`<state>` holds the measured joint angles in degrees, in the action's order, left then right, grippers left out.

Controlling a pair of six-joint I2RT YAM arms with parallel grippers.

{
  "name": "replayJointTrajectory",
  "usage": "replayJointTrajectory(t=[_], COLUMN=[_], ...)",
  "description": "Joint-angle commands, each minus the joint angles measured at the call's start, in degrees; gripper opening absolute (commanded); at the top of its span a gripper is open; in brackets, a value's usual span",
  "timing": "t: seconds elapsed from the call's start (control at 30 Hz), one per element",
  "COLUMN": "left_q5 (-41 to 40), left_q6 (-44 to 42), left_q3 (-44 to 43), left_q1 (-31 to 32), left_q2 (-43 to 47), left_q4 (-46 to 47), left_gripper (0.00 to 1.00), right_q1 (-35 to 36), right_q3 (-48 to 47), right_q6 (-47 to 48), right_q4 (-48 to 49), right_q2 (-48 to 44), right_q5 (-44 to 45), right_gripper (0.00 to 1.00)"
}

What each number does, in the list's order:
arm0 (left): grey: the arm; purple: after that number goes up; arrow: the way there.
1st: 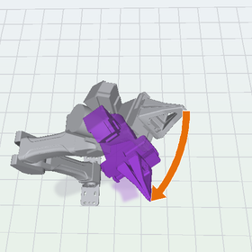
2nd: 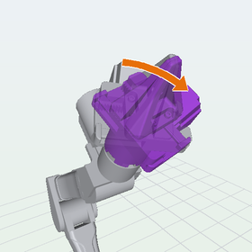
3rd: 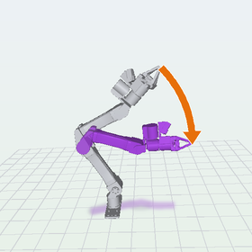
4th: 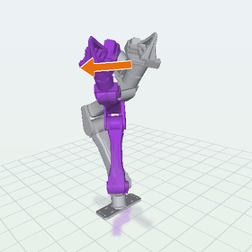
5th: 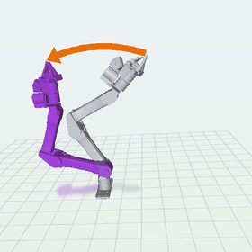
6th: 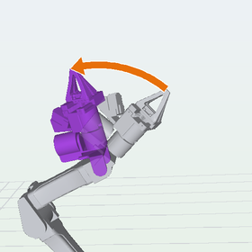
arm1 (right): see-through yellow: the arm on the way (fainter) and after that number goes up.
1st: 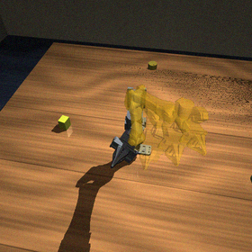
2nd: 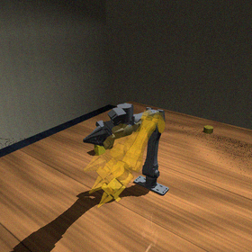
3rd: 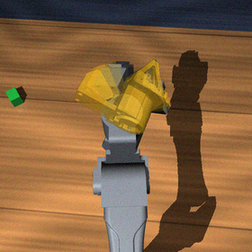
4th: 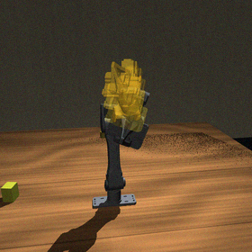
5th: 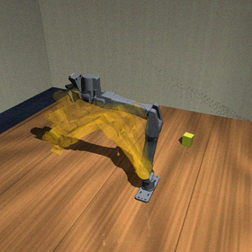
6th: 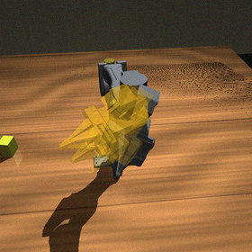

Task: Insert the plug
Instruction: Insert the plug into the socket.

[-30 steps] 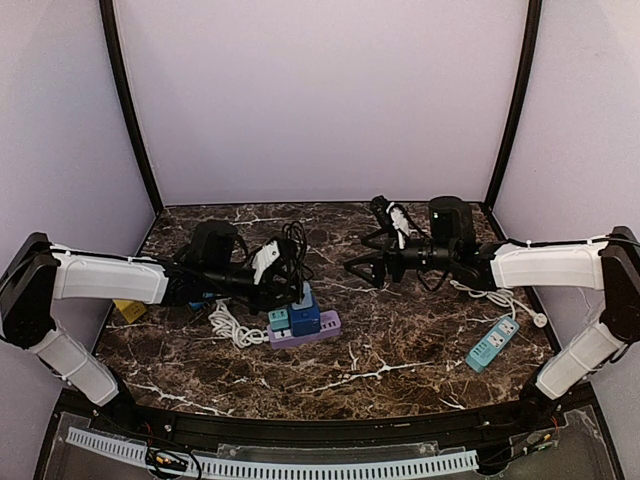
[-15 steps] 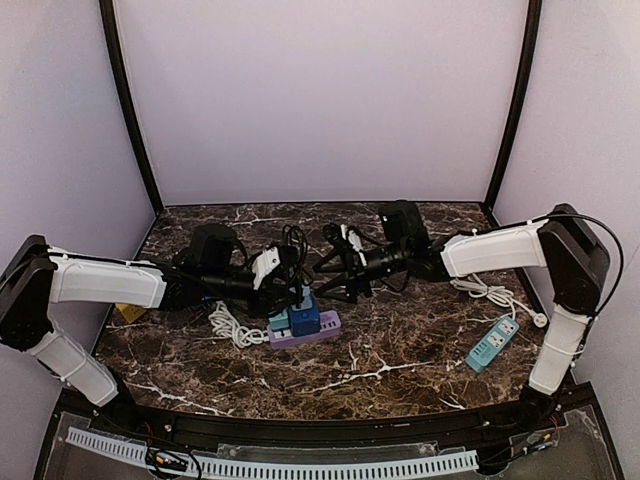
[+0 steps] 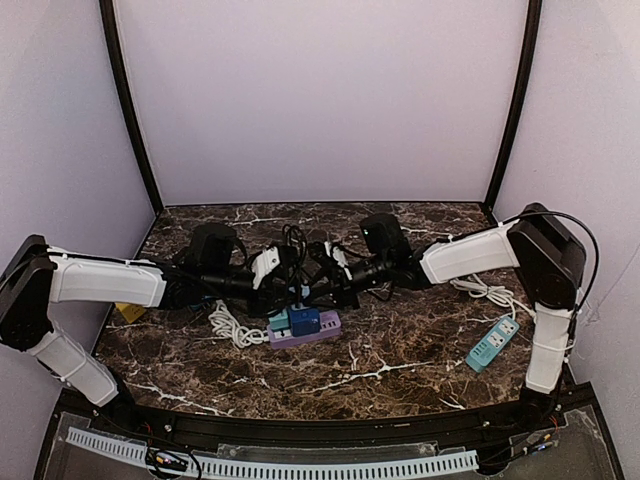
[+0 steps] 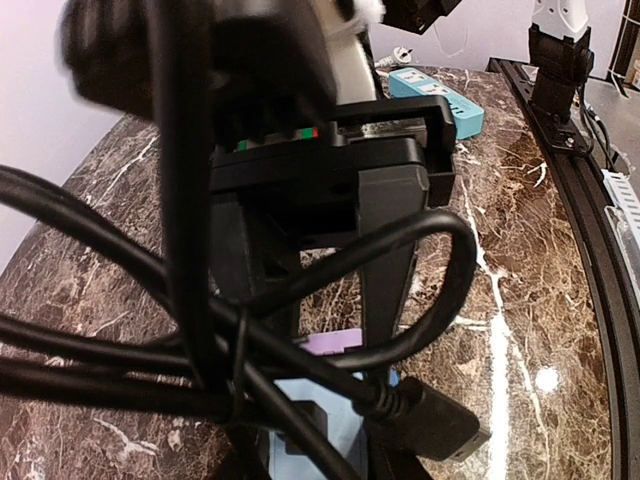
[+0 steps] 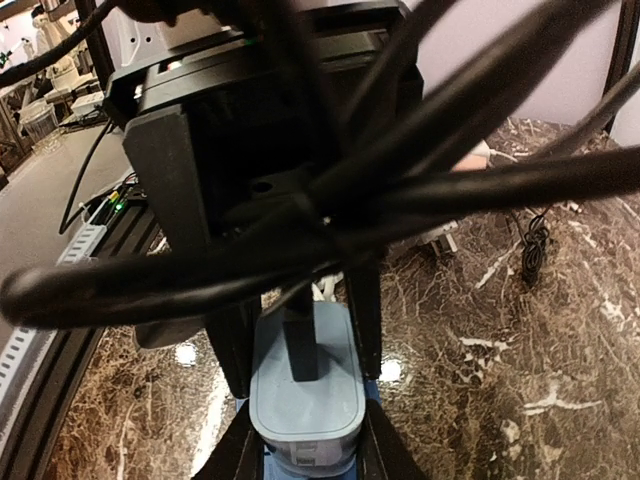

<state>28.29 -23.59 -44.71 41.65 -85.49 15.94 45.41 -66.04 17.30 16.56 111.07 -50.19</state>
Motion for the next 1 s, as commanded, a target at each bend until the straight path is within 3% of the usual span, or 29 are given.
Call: replayJointTrajectory(t=[0.0,0.1,0.17,0.23,0.27,0.33,0.53,0.7,0.97], left_q5=[-1.25,-0.83,0.53,0.9,0.98,0.86,-1.56,-0.83,0.42], left_q6=[-1.35,-1.66,-1.55,-0.89,-0.52,0.95,4.1,5.52,7.85], left_q3=[1.91,1.86,2.08,3.18,3.69,5.36,8.42,8.8,8.75], left_q1=[0.01,0.01,0.01,-0.04,0.0,-0.11,-0.51,-0.53,-0.6], left_q2=[-2.39,-2.23,-1.7,-0.49,0.5,1.55,3.13,5.65,4.71], left_q4=[-11.27,-11.66,-11.3,-9.62,-8.65,-5.49,-0.17,0.47,9.36], left_gripper=[0.01,0.01,0.01,0.34,0.57,0.67,0.52,0.52,0.51], right_q1=[0.38,0.38,0.36,0.3,0.22,-0.08,-0.68,-0.72,-1.0], right_q3=[-0.9,-0.33,0.28,0.59,0.52,-0.16,-0.57,-0.44,-0.47], right_q6=[-0.55,0.48,1.34,2.55,3.14,4.1,5.6,6.32,5.85], right_q4=[3.8,3.95,3.86,3.49,3.05,2.09,1.55,1.2,5.09], right_q2=[0.42,-0.09,-0.22,-0.08,0.06,0.49,1.05,1.5,1.7], right_q5=[0.67,0.27,0.21,0.29,0.15,-0.21,-1.47,-2.58,-3.28], right_gripper=[0.2,0.03,0.0,0.0,0.0,0.0,0.0,0.0,0.0])
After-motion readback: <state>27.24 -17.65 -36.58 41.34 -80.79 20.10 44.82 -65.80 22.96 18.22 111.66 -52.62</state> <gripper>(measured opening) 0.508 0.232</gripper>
